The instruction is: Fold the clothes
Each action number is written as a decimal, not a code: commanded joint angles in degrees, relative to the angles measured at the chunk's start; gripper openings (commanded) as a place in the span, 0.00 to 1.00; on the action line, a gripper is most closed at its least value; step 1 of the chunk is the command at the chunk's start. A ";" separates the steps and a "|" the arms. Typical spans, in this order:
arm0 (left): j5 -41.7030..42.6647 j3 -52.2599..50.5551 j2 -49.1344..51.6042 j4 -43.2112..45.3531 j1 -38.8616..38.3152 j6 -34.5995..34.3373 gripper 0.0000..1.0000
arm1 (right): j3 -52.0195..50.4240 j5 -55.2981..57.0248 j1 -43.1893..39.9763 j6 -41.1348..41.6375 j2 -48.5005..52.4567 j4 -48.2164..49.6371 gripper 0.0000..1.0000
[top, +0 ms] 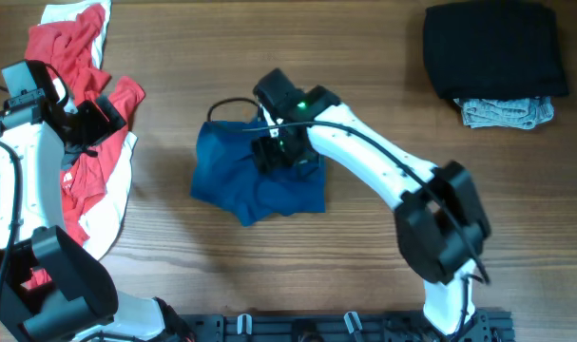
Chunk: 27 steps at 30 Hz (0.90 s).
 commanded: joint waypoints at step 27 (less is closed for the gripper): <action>2.62 0.96 -0.57 1.49 0.31 -0.70 1.00 | 20.83 17.75 -17.07 -22.03 3.96 0.35 0.99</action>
